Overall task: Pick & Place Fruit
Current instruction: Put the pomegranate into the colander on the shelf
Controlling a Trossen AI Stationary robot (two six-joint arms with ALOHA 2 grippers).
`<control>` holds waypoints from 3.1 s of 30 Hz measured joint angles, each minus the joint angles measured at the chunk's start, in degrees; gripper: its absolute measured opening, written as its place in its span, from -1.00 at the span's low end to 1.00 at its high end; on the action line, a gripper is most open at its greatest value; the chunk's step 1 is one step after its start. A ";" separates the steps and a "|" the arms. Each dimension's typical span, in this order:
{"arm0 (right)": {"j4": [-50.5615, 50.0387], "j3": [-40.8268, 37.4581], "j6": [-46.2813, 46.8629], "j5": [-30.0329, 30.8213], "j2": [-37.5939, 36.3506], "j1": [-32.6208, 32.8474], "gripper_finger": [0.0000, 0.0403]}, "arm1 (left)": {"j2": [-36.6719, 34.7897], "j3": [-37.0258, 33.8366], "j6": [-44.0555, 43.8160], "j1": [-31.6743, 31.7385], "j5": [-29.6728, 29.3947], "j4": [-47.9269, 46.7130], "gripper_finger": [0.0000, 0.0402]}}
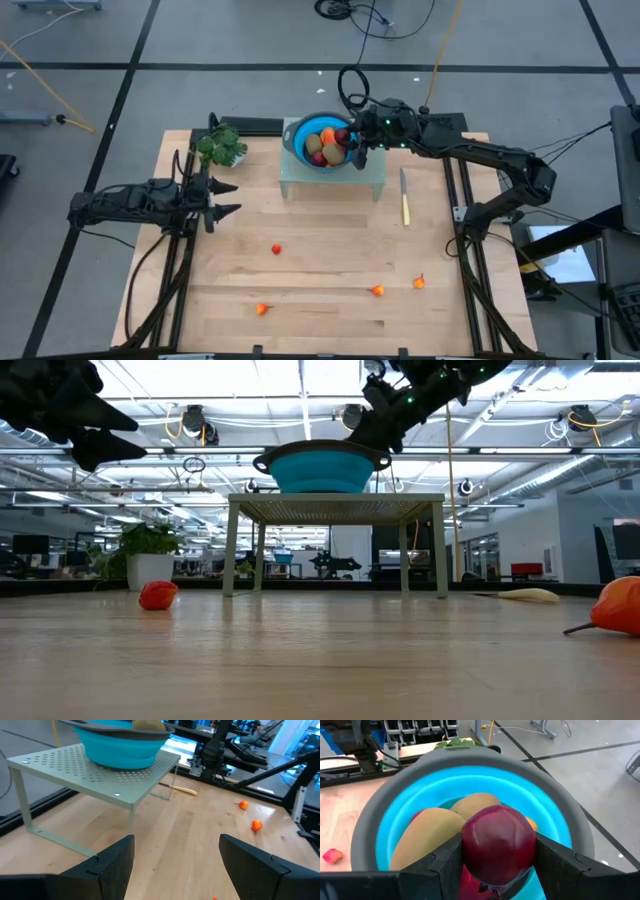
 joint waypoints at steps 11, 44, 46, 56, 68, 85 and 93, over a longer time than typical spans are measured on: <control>-0.20 0.00 0.00 0.00 -0.01 -0.92 0.00 | 0.00 -0.01 -0.11 0.00 -0.58 -0.02 0.45; -0.61 0.00 1.07 -4.31 -0.01 -0.94 0.17 | 0.00 -0.01 -0.01 -0.01 -0.53 -0.02 0.45; -0.61 0.00 1.07 -4.31 -0.01 -0.94 0.17 | 0.00 0.02 -0.02 0.01 -0.53 -0.02 0.45; -0.61 0.00 0.94 -4.27 -0.01 -0.94 0.17 | 0.00 -0.01 -0.01 0.01 -0.53 -0.02 0.45; -0.57 -0.02 -0.64 -4.00 -0.01 -0.94 0.17 | 0.00 -0.01 0.00 -0.01 -0.52 -0.02 0.45; 1.98 -0.07 -1.58 0.30 -0.01 -0.87 0.17 | 0.00 -0.01 0.00 0.00 -0.51 -0.02 0.45; 0.52 -0.07 1.04 -0.06 -0.01 -0.83 0.17 | 0.00 -0.01 1.12 -0.01 -0.50 -0.04 0.45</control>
